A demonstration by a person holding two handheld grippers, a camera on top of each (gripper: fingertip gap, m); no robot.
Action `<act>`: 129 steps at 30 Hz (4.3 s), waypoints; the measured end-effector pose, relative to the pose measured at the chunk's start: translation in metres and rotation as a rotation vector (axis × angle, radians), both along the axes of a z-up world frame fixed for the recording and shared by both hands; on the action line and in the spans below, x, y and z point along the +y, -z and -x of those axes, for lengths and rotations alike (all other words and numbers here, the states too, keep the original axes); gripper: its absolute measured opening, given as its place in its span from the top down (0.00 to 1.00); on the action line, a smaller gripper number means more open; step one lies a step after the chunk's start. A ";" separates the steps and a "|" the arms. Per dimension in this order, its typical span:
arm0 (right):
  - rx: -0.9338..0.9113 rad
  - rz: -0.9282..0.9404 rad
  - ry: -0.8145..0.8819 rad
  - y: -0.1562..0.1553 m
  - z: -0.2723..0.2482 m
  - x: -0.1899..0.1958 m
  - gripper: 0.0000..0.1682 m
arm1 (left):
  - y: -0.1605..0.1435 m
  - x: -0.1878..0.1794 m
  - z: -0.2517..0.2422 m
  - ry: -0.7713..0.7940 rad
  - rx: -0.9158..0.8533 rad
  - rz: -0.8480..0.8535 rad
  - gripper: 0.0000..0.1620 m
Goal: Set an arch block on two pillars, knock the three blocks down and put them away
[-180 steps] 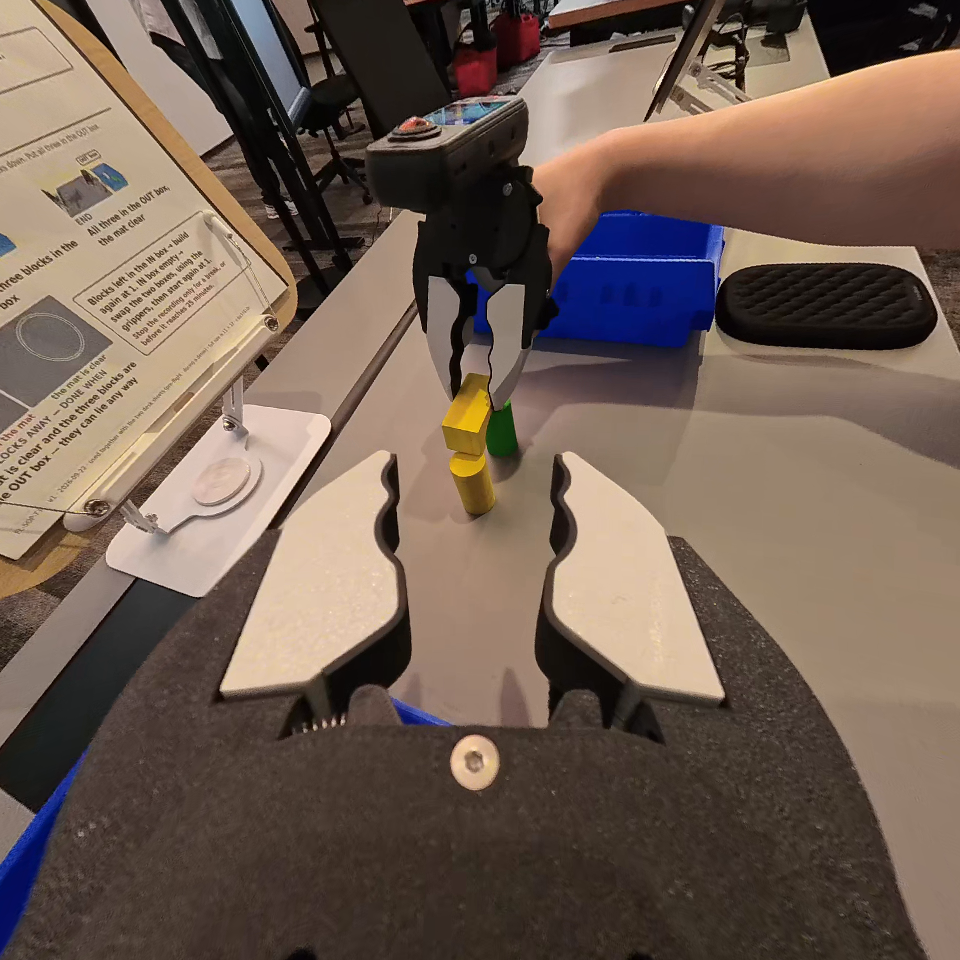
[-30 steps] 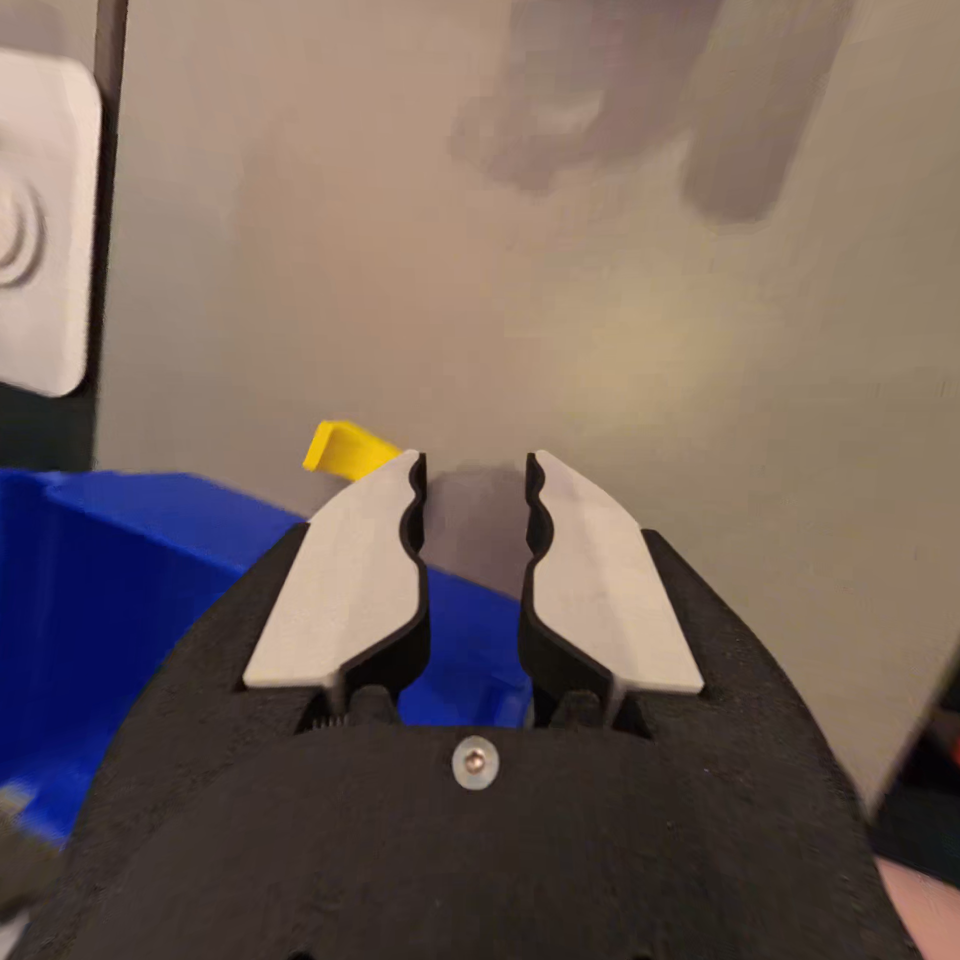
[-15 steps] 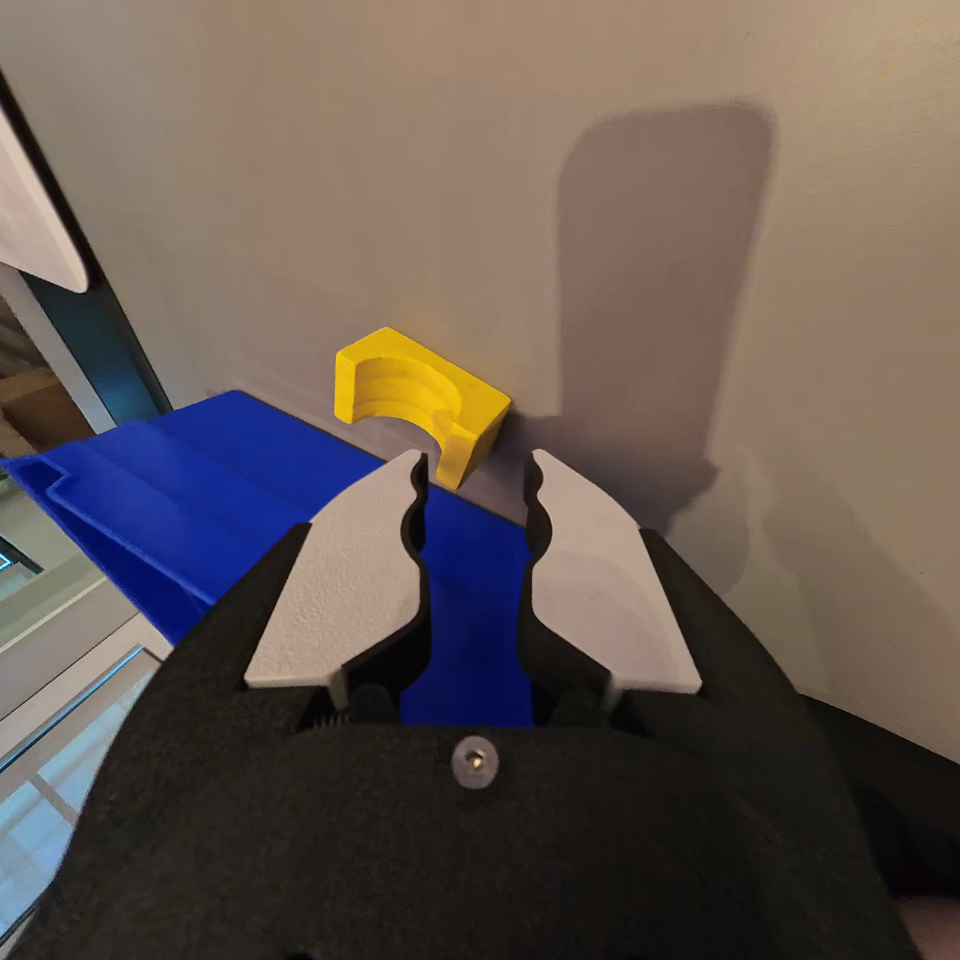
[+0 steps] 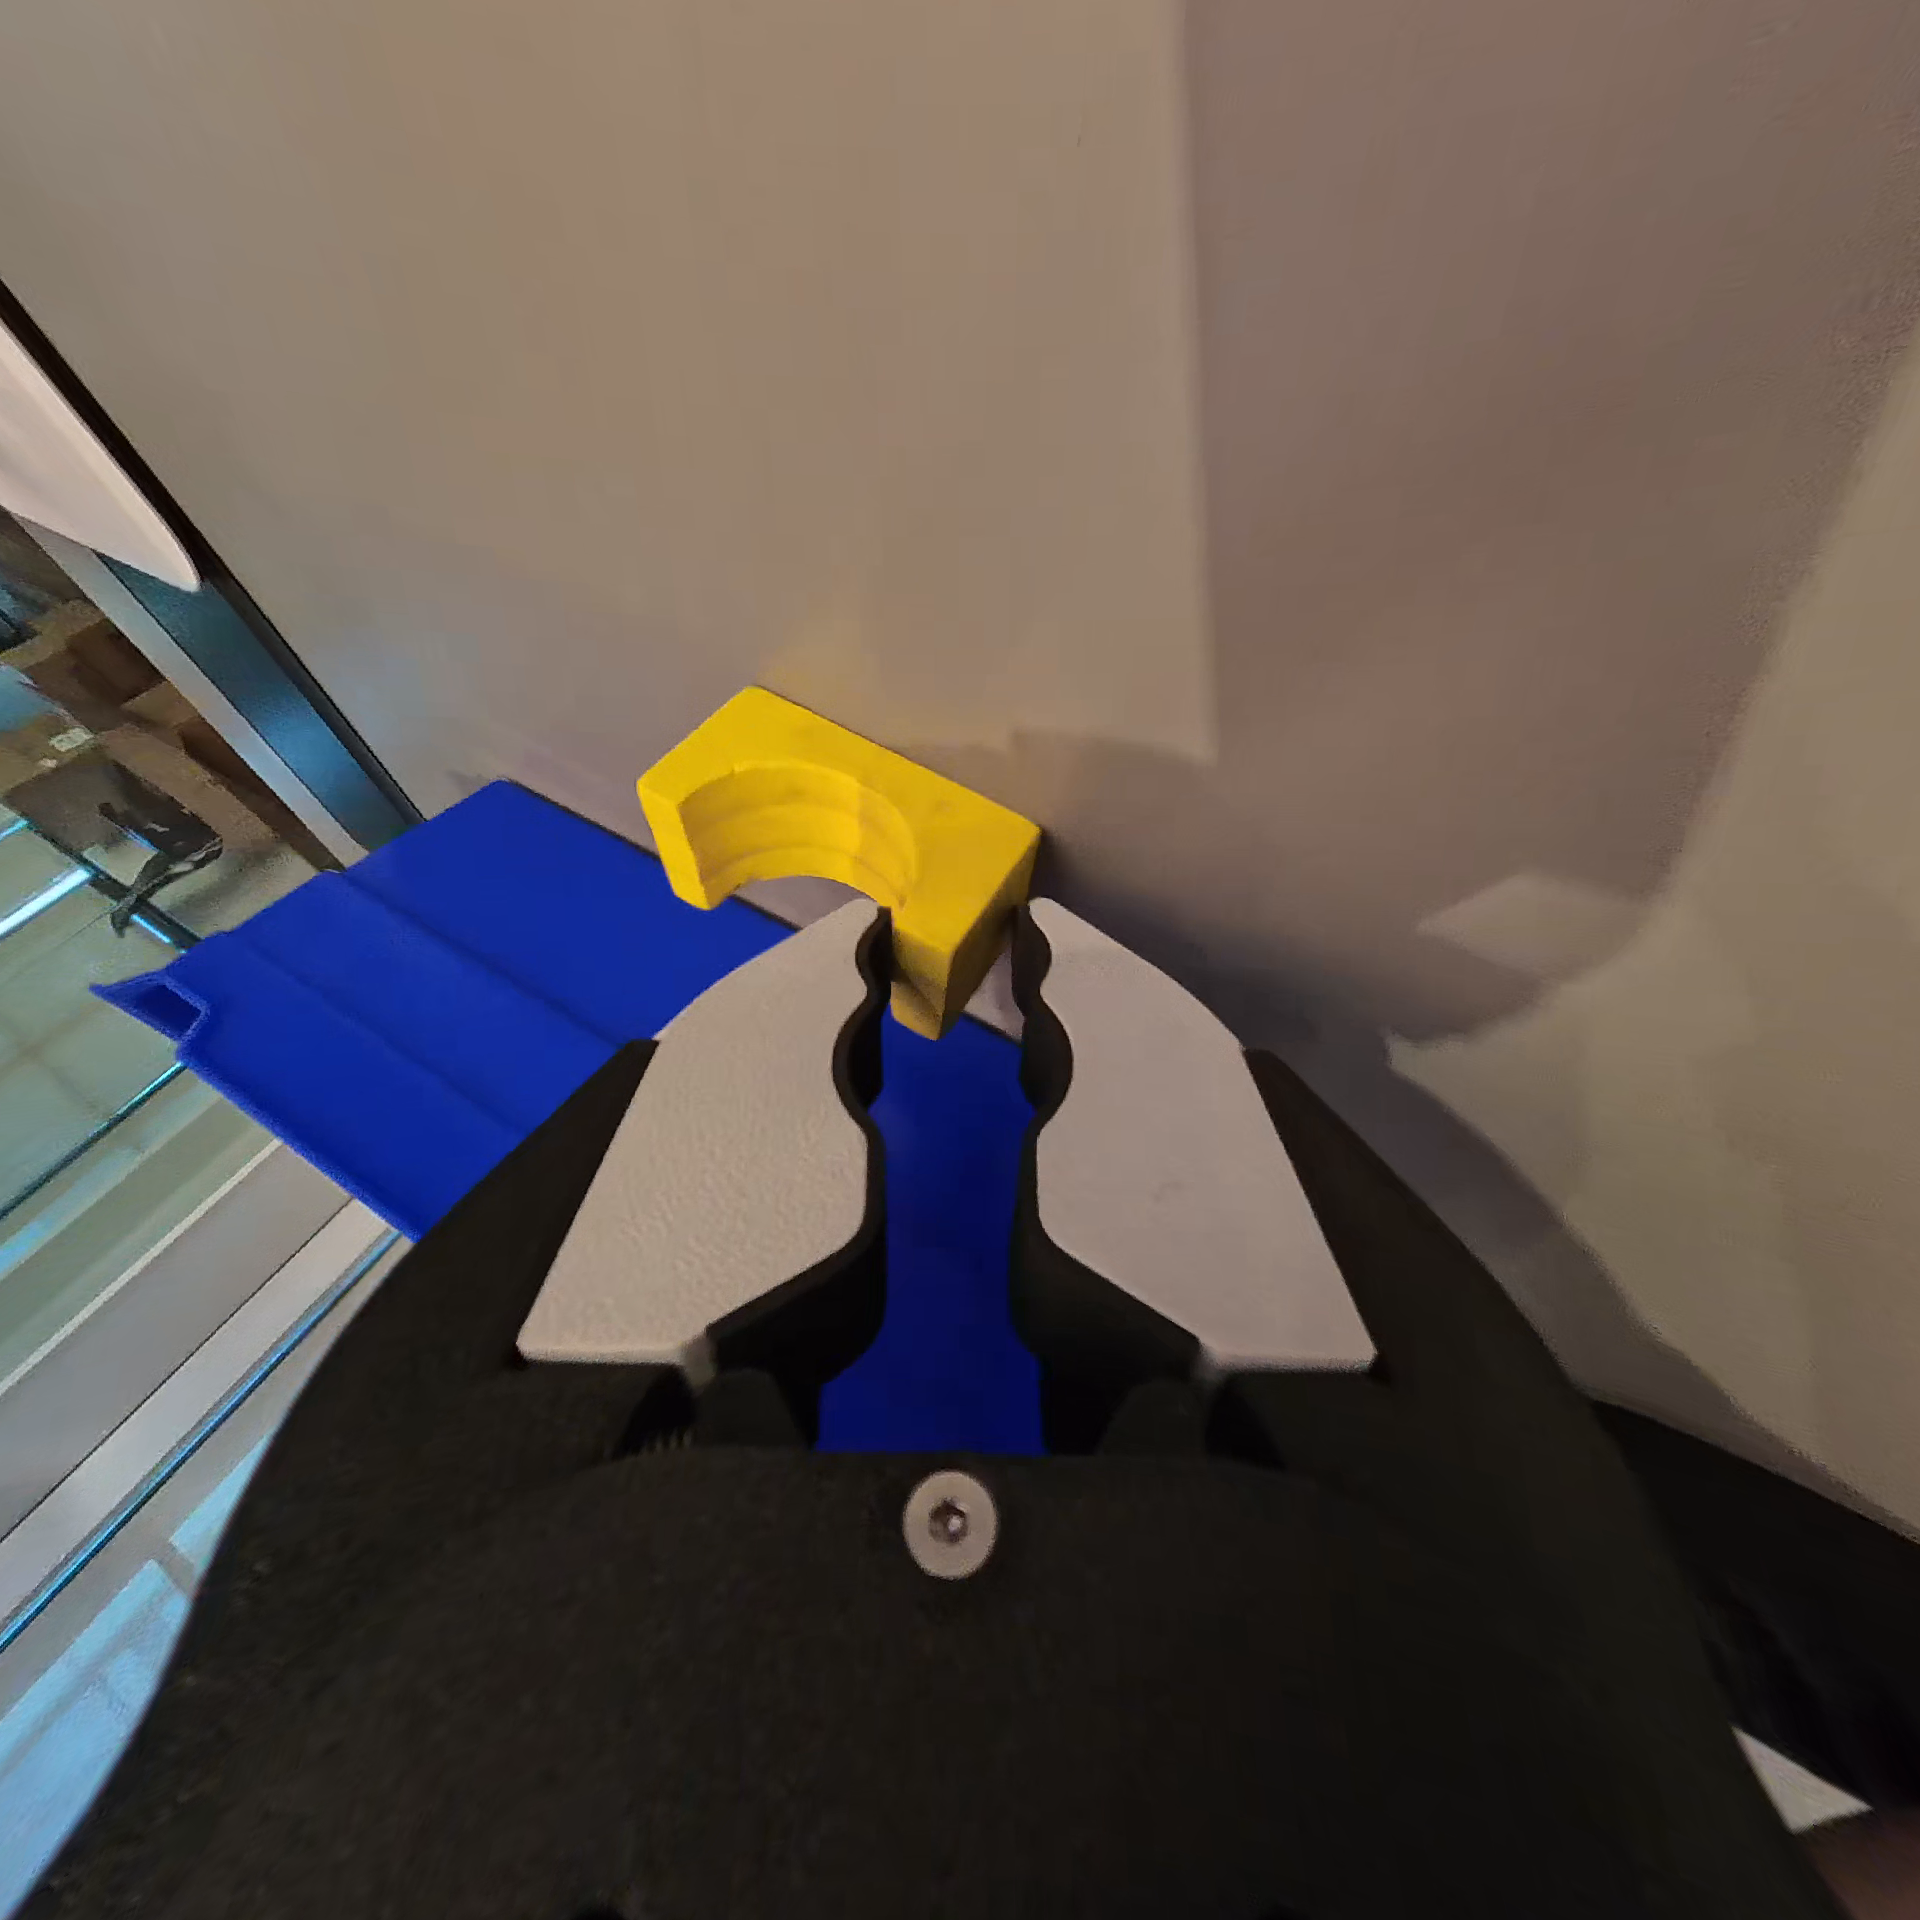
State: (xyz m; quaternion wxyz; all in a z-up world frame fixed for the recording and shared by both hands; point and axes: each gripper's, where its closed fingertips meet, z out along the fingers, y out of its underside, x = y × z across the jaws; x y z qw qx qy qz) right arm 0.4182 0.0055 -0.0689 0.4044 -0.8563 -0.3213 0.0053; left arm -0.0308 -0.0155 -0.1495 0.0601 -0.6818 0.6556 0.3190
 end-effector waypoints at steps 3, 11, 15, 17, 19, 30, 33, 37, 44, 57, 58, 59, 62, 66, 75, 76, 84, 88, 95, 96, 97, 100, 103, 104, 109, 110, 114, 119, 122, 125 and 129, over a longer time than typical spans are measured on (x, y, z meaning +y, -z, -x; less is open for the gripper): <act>0.000 -0.005 -0.003 -0.001 0.000 -0.004 0.76 | -0.002 -0.001 -0.003 -0.004 -0.038 0.013 0.89; 0.010 -0.143 -0.037 -0.035 0.024 -0.016 0.76 | -0.055 -0.007 -0.028 0.030 -0.435 -0.004 0.89; 0.013 -0.395 -0.313 -0.084 0.114 -0.044 0.68 | -0.103 -0.050 -0.073 0.127 -0.887 0.216 0.89; -0.063 -0.536 -0.521 -0.095 0.173 -0.070 0.68 | -0.126 -0.076 -0.091 0.175 -1.071 0.362 0.89; -0.161 -0.699 -0.674 -0.100 0.227 -0.096 0.66 | -0.143 -0.094 -0.102 0.179 -1.210 0.494 0.89; -0.373 -1.013 -0.781 -0.094 0.335 -0.127 0.79 | -0.174 -0.139 -0.120 0.207 -1.462 0.943 0.89; -0.343 -0.960 -0.767 -0.105 0.322 -0.124 0.79 | -0.188 -0.135 -0.114 0.152 -1.522 1.003 0.73; -0.174 -0.645 -0.444 -0.140 0.208 -0.053 0.79 | -0.218 -0.114 -0.090 0.161 -1.649 0.854 0.76; -0.006 0.413 0.282 0.023 -0.022 0.027 0.79 | -0.229 -0.098 -0.063 0.180 -1.616 0.558 0.76; -0.055 0.547 0.464 0.075 -0.049 0.063 0.79 | -0.207 -0.081 -0.057 0.096 -1.515 0.490 0.79; -0.062 0.541 0.457 0.078 -0.050 0.063 0.79 | -0.206 -0.078 -0.055 0.084 -1.515 0.480 0.79; -0.073 0.535 0.447 0.080 -0.051 0.063 0.79 | -0.205 -0.074 -0.052 0.070 -1.516 0.463 0.79; -0.113 0.463 0.407 0.078 -0.055 0.066 0.77 | -0.204 -0.057 -0.036 0.008 -1.504 0.366 0.77; -0.125 0.289 0.395 0.025 -0.058 0.055 0.68 | -0.200 -0.019 0.036 -0.173 -1.342 0.020 0.75; 0.094 0.493 0.648 0.015 -0.133 -0.013 0.62 | -0.145 0.013 0.218 -0.897 -1.145 -0.245 0.50; 0.133 0.542 0.647 0.026 -0.131 -0.017 0.63 | -0.135 0.011 0.224 -0.944 -1.128 -0.217 0.49; 0.105 0.737 0.580 0.066 -0.111 -0.034 0.95 | -0.057 0.011 0.254 -1.159 -0.848 -0.075 0.53; 0.125 0.768 0.572 0.066 -0.103 -0.037 0.95 | -0.031 0.004 0.260 -1.248 -0.747 0.003 0.72; 0.108 0.781 0.544 0.065 -0.058 -0.035 0.95 | -0.031 0.006 0.226 -1.181 -0.669 0.033 0.85; 0.109 0.782 0.532 0.065 -0.048 -0.033 0.95 | -0.031 0.008 0.216 -1.163 -0.669 0.041 0.85; 0.112 0.784 0.526 0.065 -0.038 -0.032 0.95 | -0.031 0.010 0.207 -1.150 -0.666 0.045 0.85; 0.093 0.785 0.497 0.064 -0.009 -0.031 0.95 | -0.030 0.013 0.180 -1.109 -0.626 0.035 0.83; 0.083 0.785 0.458 0.064 0.020 -0.030 0.95 | -0.030 0.014 0.155 -1.047 -0.571 0.017 0.78; 0.073 0.785 0.445 0.064 0.028 -0.030 0.95 | -0.030 0.014 0.148 -1.035 -0.544 -0.002 0.76; 0.048 0.811 0.384 0.064 0.070 -0.037 0.94 | -0.029 0.009 0.110 -0.929 -0.466 -0.030 0.68; 0.042 0.819 0.375 0.064 0.076 -0.039 0.94 | -0.028 0.008 0.101 -0.919 -0.475 -0.020 0.67; 0.019 0.826 0.391 0.064 0.084 -0.026 0.90 | -0.028 0.007 0.082 -0.858 -0.442 -0.047 0.63; -0.028 0.924 0.462 0.076 0.081 -0.011 0.90 | -0.027 0.006 0.054 -0.793 -0.538 0.005 0.63; 0.005 0.987 0.445 0.076 0.086 -0.013 0.97 | -0.030 -0.003 0.047 -0.747 -0.558 0.078 0.59; 0.026 1.004 0.407 0.076 0.078 -0.013 0.97 | -0.057 -0.001 0.044 -0.681 -0.667 0.065 0.56; 0.036 1.030 0.416 0.076 0.053 -0.020 0.97 | -0.123 0.005 0.067 -0.629 -0.914 -0.054 0.58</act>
